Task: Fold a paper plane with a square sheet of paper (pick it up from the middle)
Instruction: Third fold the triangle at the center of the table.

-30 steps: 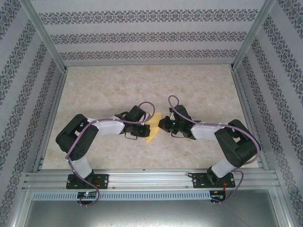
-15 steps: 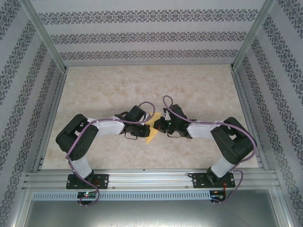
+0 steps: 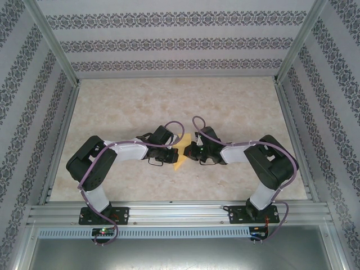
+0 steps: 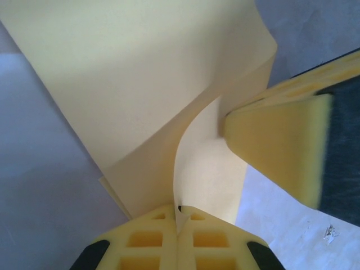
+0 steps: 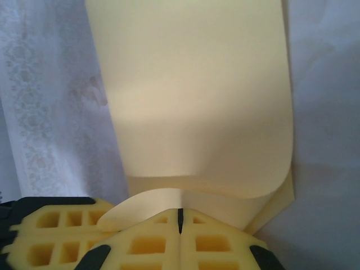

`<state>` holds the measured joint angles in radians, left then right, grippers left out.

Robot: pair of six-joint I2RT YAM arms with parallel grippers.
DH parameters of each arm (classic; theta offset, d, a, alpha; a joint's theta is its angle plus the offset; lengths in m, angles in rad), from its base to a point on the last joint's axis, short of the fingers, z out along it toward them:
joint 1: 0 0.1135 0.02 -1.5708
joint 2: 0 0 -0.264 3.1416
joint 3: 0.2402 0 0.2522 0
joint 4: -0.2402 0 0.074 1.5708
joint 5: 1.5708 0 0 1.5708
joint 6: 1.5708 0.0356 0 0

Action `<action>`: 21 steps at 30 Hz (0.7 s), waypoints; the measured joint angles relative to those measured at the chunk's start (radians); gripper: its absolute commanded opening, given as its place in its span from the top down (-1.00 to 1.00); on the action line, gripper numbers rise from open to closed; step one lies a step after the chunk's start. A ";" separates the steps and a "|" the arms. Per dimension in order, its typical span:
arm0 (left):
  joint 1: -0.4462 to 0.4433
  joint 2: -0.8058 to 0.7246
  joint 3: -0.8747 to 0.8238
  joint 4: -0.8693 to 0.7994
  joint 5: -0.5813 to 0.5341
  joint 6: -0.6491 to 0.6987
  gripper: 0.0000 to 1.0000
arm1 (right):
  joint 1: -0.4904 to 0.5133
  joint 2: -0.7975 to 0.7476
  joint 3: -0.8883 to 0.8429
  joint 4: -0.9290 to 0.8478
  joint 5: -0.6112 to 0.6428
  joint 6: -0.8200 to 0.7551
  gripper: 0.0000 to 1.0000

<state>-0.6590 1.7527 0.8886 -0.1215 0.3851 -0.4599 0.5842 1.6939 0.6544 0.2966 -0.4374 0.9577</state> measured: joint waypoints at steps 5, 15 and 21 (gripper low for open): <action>0.000 0.000 0.000 0.000 0.000 0.000 0.94 | -0.017 -0.045 0.008 -0.010 -0.002 -0.005 1.00; 0.000 0.000 0.000 0.000 0.000 0.001 0.94 | -0.051 0.024 -0.009 0.009 0.001 -0.005 1.00; 0.000 0.000 0.000 0.001 0.000 0.003 0.94 | -0.061 0.009 -0.016 0.013 -0.009 0.000 1.00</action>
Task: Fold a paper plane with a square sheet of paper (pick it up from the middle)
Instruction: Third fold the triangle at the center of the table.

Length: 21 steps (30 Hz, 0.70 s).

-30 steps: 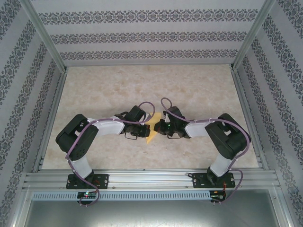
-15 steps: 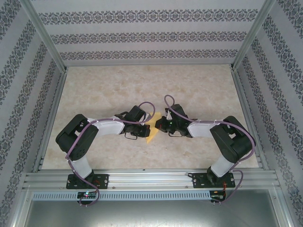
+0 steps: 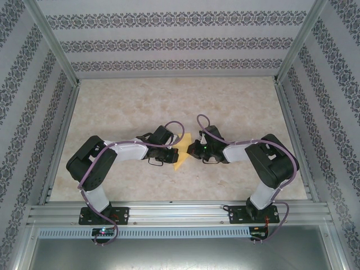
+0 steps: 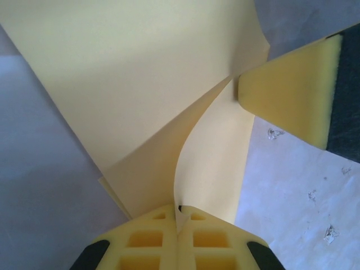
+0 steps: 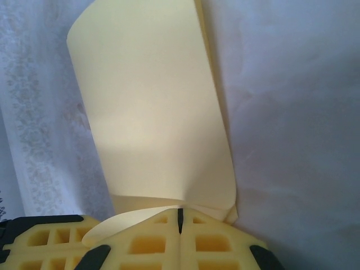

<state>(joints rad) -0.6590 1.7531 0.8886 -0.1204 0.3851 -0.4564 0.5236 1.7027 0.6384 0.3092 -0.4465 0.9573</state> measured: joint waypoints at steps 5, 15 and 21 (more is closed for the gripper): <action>0.000 0.000 0.000 0.000 0.000 0.000 0.93 | -0.033 -0.078 0.017 -0.060 -0.002 -0.012 1.00; 0.000 0.000 0.000 0.000 0.000 0.000 0.94 | -0.044 -0.010 0.049 -0.062 -0.021 -0.014 1.00; 0.000 0.000 0.000 0.000 0.000 0.001 0.94 | -0.044 0.027 0.049 -0.067 -0.011 -0.014 1.00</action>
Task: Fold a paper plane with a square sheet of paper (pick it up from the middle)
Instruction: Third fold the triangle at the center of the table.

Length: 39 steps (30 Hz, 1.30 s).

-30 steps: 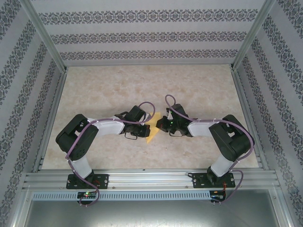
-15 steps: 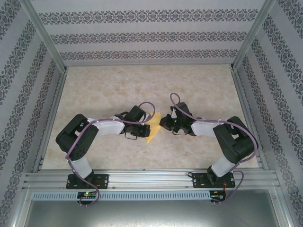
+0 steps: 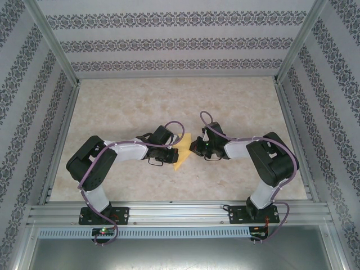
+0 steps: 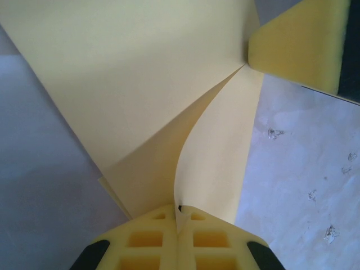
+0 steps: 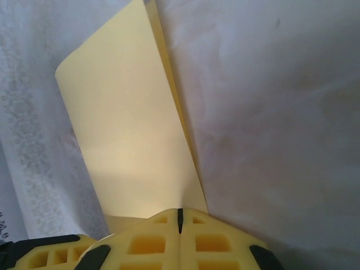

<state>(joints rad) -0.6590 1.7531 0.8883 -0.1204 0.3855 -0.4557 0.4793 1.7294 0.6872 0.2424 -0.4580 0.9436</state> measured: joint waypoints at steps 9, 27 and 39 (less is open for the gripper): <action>0.000 0.000 0.000 0.000 0.000 0.000 0.93 | 0.000 -0.068 0.038 -0.068 -0.003 -0.002 1.00; 0.000 0.000 0.000 0.000 0.000 0.003 0.94 | -0.026 0.011 0.023 -0.014 -0.030 0.045 1.00; 0.000 0.000 0.000 0.000 0.000 0.003 0.94 | 0.103 -0.270 -0.102 0.046 0.043 0.077 1.00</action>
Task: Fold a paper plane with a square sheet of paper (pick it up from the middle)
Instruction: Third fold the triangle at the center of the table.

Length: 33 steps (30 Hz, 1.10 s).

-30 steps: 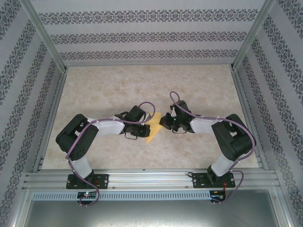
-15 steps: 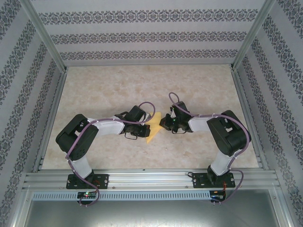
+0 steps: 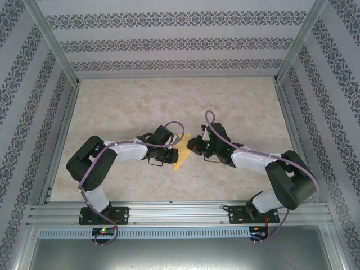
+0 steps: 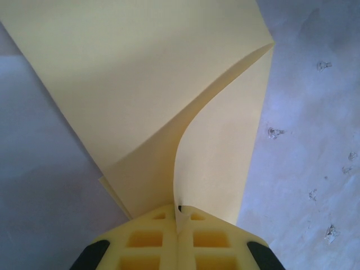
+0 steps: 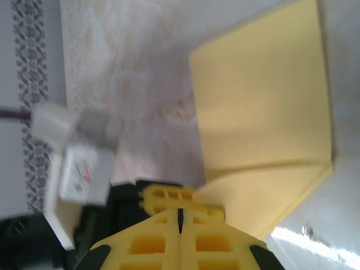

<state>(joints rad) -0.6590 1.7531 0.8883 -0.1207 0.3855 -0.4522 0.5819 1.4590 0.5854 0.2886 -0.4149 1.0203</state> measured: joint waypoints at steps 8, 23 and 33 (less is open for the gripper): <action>0.000 0.000 0.000 0.000 0.000 0.000 0.93 | 0.135 0.067 -0.093 0.106 0.060 0.078 1.00; 0.000 0.000 0.000 0.000 0.000 0.000 0.93 | 0.165 0.205 -0.088 0.235 0.076 0.130 1.00; 0.000 0.000 0.000 0.000 0.000 0.000 0.93 | 0.022 0.090 0.082 -0.040 0.084 -0.010 1.00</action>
<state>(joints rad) -0.6590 1.7531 0.8886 -0.1204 0.3859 -0.4522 0.6041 1.5490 0.6674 0.2489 -0.3305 1.0107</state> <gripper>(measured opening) 0.057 0.059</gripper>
